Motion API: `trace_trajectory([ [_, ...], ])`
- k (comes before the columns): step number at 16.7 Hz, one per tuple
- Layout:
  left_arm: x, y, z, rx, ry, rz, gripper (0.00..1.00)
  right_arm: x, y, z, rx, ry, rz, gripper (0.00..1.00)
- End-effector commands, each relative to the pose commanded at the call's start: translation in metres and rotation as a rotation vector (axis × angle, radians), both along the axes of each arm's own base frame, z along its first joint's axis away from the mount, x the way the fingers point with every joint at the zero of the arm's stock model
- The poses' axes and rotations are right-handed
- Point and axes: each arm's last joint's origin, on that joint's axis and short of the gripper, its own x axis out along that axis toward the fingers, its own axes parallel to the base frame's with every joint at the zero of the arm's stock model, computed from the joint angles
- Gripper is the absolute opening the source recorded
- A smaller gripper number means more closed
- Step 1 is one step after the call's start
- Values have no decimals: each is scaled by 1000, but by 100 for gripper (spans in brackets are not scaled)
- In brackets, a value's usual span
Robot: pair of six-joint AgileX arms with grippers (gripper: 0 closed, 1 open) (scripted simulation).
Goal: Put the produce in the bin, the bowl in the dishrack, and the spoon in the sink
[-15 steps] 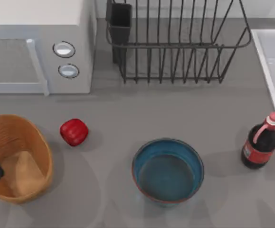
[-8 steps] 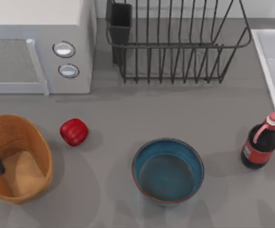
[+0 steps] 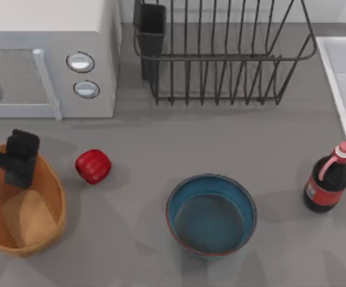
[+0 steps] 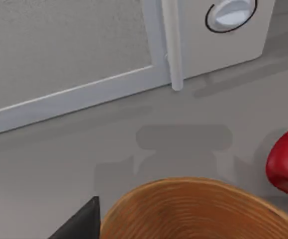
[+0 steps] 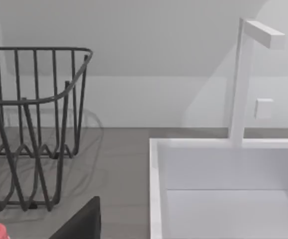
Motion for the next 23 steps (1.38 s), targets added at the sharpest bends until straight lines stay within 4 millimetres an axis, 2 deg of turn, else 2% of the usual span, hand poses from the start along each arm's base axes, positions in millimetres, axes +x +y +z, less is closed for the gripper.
trace_trajectory([
  [2,33,-16,3,67,161,-63,100,0,0,0,0,0,0,100],
  [4,67,-35,-2,135,316,-129,100,0,0,0,0,0,0,100],
  [7,112,-66,-23,233,523,-222,100,0,0,0,0,0,0,100],
  [10,142,-92,-50,313,679,-297,100,0,0,0,0,0,0,100],
  [14,159,-112,-72,369,781,-353,100,0,0,0,0,0,0,100],
  [20,161,-111,-74,370,788,-351,100,0,0,0,0,0,0,100],
  [23,163,-111,-91,371,790,-352,100,0,0,0,0,0,0,100],
])
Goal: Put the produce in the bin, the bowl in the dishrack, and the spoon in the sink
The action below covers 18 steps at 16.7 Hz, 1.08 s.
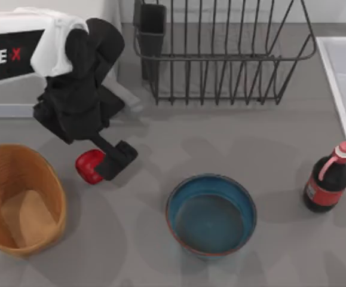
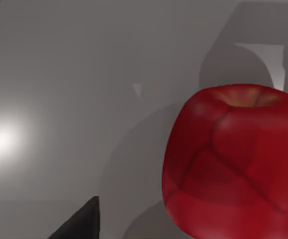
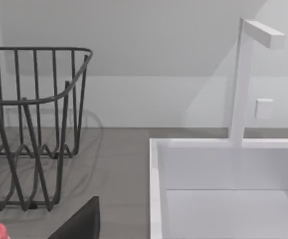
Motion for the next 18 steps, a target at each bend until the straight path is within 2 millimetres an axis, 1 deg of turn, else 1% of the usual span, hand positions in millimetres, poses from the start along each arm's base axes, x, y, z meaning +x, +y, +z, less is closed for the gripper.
trace_trajectory([
  [5,3,0,-28,-3,-6,-2,100,0,0,0,0,0,0,100],
  [8,3,1,-49,-1,-3,-4,100,0,0,0,0,0,0,100],
  [12,2,1,-52,0,-1,-5,100,0,0,0,0,0,0,100],
  [18,2,1,-52,0,-1,-5,55,0,0,0,0,0,0,100],
])
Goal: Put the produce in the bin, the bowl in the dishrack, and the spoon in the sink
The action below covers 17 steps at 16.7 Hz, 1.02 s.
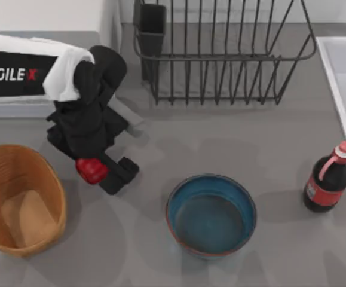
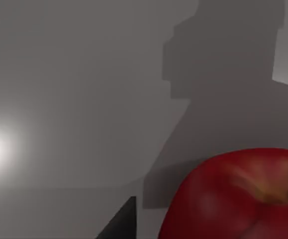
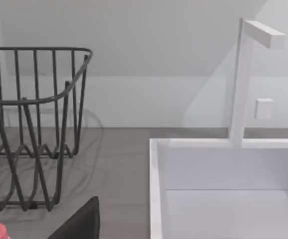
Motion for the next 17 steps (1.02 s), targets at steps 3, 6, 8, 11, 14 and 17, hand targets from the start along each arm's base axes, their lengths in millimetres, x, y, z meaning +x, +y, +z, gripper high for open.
trace_trajectory([
  [3,0,0,0,0,0,0,32,0,0,0,0,0,0,100],
  [6,0,0,0,0,0,0,10,0,0,0,0,0,0,100],
  [8,0,0,0,0,0,0,0,0,0,0,0,0,0,100],
  [11,0,0,0,0,0,0,0,0,0,0,0,0,0,100],
  [14,0,0,0,0,0,0,0,0,0,0,0,0,0,100],
  [17,-3,-3,7,-39,11,9,0,0,0,0,0,0,0,100],
])
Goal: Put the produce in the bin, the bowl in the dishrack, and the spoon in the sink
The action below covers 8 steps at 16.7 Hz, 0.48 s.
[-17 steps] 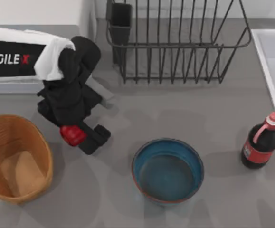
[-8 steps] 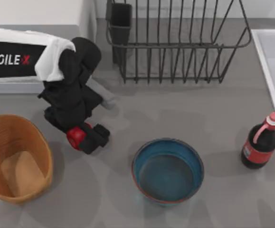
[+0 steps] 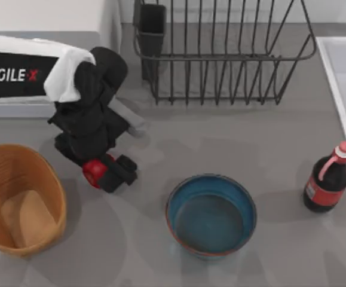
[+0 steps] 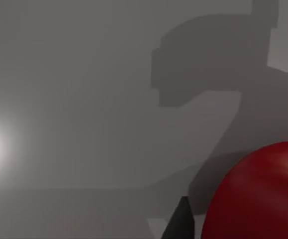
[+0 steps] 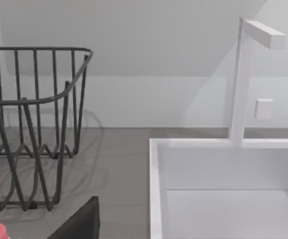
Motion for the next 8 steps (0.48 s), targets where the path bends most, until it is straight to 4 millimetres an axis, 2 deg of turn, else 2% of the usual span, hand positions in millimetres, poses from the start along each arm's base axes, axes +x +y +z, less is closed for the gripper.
trace_trajectory([
  [3,2,-2,16,1,2,-5,0,0,0,0,0,0,0,100],
  [8,3,-2,67,3,6,-3,0,0,0,0,0,0,0,100],
])
